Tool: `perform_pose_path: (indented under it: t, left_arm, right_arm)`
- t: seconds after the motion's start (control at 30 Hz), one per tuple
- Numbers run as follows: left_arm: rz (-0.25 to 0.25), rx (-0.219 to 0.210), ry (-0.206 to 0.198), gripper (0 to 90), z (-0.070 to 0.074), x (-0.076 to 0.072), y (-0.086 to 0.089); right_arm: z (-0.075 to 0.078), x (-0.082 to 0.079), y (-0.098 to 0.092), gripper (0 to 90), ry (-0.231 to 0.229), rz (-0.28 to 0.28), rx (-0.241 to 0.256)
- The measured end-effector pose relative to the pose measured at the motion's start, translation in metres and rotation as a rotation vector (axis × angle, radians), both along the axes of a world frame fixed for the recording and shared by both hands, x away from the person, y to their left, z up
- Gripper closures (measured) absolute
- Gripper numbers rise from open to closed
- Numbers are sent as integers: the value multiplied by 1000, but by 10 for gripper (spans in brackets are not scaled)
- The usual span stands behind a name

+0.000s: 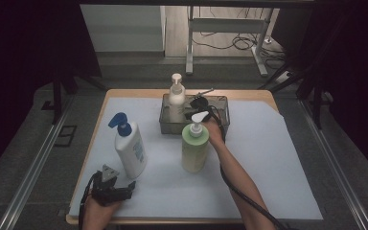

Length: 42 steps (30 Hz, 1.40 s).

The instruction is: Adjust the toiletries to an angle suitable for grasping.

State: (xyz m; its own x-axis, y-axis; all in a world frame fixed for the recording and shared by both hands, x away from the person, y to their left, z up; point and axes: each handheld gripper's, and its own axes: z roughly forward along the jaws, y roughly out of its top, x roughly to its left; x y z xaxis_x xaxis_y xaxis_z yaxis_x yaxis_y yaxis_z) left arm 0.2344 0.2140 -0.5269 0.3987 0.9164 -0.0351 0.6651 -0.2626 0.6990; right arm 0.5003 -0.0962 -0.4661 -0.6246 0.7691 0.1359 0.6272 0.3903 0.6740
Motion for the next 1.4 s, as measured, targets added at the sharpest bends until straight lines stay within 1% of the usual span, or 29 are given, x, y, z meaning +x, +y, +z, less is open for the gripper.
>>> perform_pose_path:
  t: [0.03,0.13,0.23,0.33,0.5,0.77,0.83,0.9,1.03,1.13,1.27,1.33,1.4]
  left_arm:
    - [0,0,0,106,0,0,0]
    - [0,0,0,106,0,0,0]
    - [1,-1,0,106,0,0,0]
    - [0,0,0,106,0,0,0]
    - [1,-1,0,106,0,0,0]
    - [0,0,0,106,0,0,0]
    - [0,0,0,106,0,0,0]
    - [0,0,0,106,0,0,0]
    - [0,0,0,106,0,0,0]
    - [0,0,0,106,0,0,0]
    - [1,-1,1,106,0,0,0]
    - [1,-1,1,106,0,0,0]
    - [1,-1,1,106,0,0,0]
  right_arm:
    - [0,0,1,896,0,8,0]
    - [0,1,5,896,1,9,-1]
    - [1,3,7,896,-7,-3,-9]
    - [3,7,7,896,-8,-15,-5]
    - [2,10,8,896,6,-3,12]
    - [1,8,19,896,10,28,18]
    - [1,8,20,896,14,41,30]
    - [2,8,20,896,11,47,29]
    - [2,9,21,897,18,64,58]
    - [1,9,23,897,14,85,57]
    - [0,10,21,898,16,93,76]
    - [-1,10,20,898,24,99,92]
    - [-1,10,20,899,20,104,91]
